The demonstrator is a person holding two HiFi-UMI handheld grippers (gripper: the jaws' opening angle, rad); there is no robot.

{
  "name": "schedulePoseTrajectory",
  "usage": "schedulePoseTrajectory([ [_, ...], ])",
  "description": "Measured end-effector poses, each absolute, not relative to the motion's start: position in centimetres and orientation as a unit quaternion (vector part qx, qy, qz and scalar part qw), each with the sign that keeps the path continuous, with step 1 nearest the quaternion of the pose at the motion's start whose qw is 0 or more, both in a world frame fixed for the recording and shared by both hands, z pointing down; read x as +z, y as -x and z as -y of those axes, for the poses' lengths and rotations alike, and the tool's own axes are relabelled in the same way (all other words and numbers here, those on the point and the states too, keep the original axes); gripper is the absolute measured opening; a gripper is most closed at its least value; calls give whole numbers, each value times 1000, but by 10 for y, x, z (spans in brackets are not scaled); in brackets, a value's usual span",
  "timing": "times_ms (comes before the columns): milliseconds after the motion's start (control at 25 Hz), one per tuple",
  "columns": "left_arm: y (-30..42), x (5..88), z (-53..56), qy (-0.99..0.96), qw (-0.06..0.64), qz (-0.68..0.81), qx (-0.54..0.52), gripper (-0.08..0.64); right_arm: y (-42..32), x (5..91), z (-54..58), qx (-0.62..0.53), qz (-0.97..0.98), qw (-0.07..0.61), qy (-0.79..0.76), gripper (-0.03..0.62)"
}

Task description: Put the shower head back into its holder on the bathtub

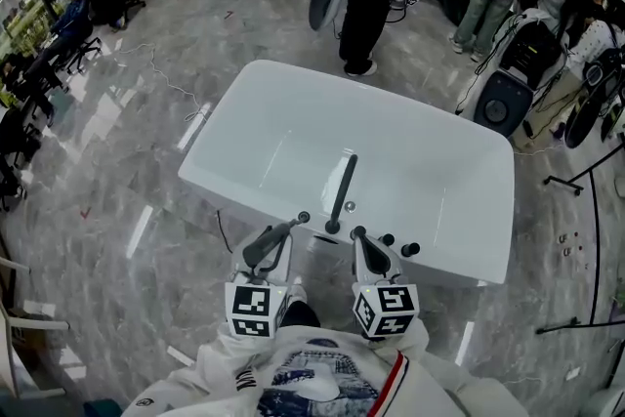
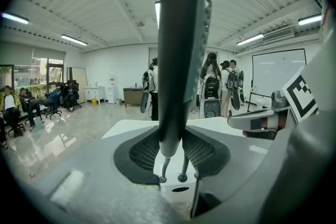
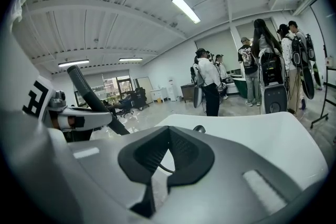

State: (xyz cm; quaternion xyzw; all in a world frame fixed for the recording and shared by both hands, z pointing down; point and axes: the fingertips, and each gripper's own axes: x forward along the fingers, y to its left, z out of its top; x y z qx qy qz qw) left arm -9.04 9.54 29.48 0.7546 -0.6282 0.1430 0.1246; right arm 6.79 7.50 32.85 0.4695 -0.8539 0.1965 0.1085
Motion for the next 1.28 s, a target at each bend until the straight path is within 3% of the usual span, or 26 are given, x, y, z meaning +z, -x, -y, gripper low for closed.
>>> schedulePoseTrajectory([
  [800,135,334,-53,-795,155,566,150,138,-22,342,-51,206,815,132,-525,6],
  [1280,126,345,-29,-814,171,533,151,138,-41,348,-43,215,781,147,-567,6],
])
